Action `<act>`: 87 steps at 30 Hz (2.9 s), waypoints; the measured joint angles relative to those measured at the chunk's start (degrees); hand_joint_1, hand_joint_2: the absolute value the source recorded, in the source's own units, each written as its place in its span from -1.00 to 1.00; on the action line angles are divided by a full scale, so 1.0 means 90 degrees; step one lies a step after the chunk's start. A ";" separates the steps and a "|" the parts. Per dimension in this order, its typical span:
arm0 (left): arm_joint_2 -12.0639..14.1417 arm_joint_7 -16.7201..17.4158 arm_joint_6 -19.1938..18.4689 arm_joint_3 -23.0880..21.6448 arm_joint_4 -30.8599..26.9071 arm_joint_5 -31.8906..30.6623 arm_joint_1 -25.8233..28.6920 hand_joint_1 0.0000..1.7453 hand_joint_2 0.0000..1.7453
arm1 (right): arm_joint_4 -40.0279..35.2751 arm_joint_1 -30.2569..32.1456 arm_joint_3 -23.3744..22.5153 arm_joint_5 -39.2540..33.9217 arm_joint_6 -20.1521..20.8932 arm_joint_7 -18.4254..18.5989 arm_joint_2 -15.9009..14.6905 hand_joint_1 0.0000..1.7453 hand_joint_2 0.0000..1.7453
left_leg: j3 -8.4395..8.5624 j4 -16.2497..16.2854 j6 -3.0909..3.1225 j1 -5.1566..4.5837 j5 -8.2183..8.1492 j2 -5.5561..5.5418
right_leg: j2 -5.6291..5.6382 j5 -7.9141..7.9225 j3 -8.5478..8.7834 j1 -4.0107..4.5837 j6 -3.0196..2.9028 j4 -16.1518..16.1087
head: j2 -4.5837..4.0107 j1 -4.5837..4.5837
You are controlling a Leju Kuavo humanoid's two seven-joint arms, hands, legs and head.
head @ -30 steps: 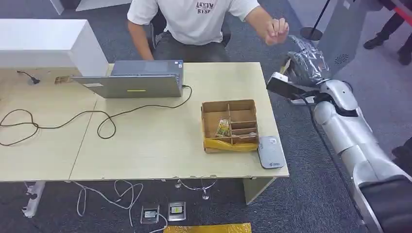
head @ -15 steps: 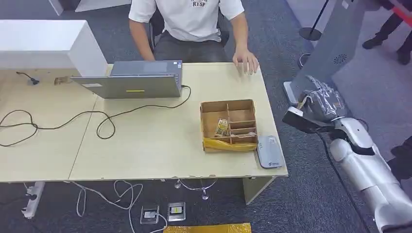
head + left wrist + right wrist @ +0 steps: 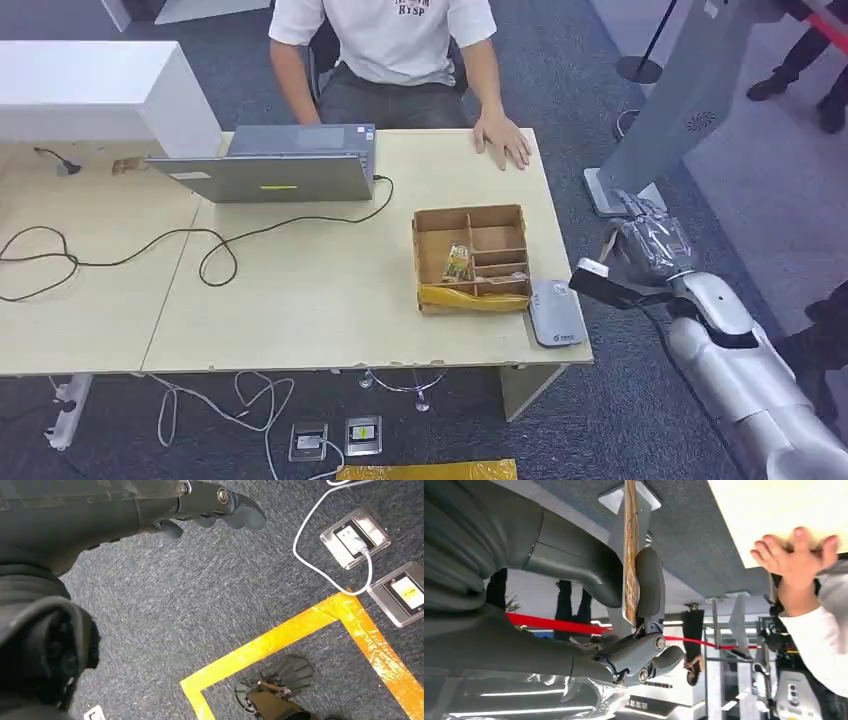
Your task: Pass the card to the sensor for recognition and then transmit it.
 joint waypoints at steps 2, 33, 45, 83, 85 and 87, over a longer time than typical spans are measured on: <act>0.0000 0.0000 0.0005 0.0017 0.0000 0.0034 0.0011 -1.00 -1.00 | 0.0029 0.0008 0.0049 0.0054 -0.0122 -0.0051 0.0051 1.00 1.00 | 0.0000 -0.0001 0.0000 0.0001 0.0000 0.0000 | -0.0001 0.0000 0.0000 0.0000 0.0000 0.0000 | 0.0000 0.0000; -0.0010 0.0000 0.0032 0.0146 0.0000 0.0116 0.0137 -1.00 -1.00 | 0.0884 0.0410 0.0665 0.0080 -0.0833 -0.0112 0.0665 1.00 1.00 | 0.0003 -0.0001 0.0000 0.0001 0.0000 0.0000 | -0.0001 -0.0001 -0.0001 0.0000 -0.0002 0.0000 | 0.0000 0.0000; -0.0012 0.0056 0.0019 0.0143 0.0000 0.0092 0.0138 -1.00 -1.00 | 0.1275 0.0443 0.0673 0.0046 -0.1161 -0.0187 0.0818 1.00 1.00 | 0.0026 -0.0001 -0.0001 0.0001 0.0000 0.0008 | 0.0013 -0.0001 0.0018 0.0000 -0.0002 -0.0002 | 0.0000 0.0002; -0.0066 0.0146 0.0061 0.0129 0.0000 0.0070 0.0081 -1.00 -1.00 | 0.1970 0.0026 0.0673 0.0049 -0.1197 -0.0408 0.0945 1.00 1.00 | 0.0036 -0.0001 -0.0001 0.0003 0.0000 0.0031 | 0.0025 0.0006 0.0025 0.0002 -0.0003 -0.0001 | 0.0000 0.0000; -0.0066 0.0146 0.0092 0.0129 0.0000 0.0070 0.0076 -1.00 -1.00 | 0.1972 -0.0085 0.0670 0.0073 -0.1137 -0.0442 0.0882 1.00 1.00 | 0.0030 -0.0001 -0.0001 0.0003 0.0000 0.0030 | 0.0024 0.0006 0.0021 0.0001 -0.0003 -0.0001 | 0.0000 0.0000; -0.0063 0.0146 0.0102 0.0129 0.0000 0.0073 0.0069 -1.00 -1.00 | 0.1970 -0.0239 0.0670 0.0100 -0.1088 -0.0486 0.0838 1.00 1.00 | 0.0029 0.0000 -0.0001 0.0002 0.0000 0.0032 | 0.0027 0.0006 0.0018 0.0001 -0.0003 -0.0001 | 0.0000 0.0000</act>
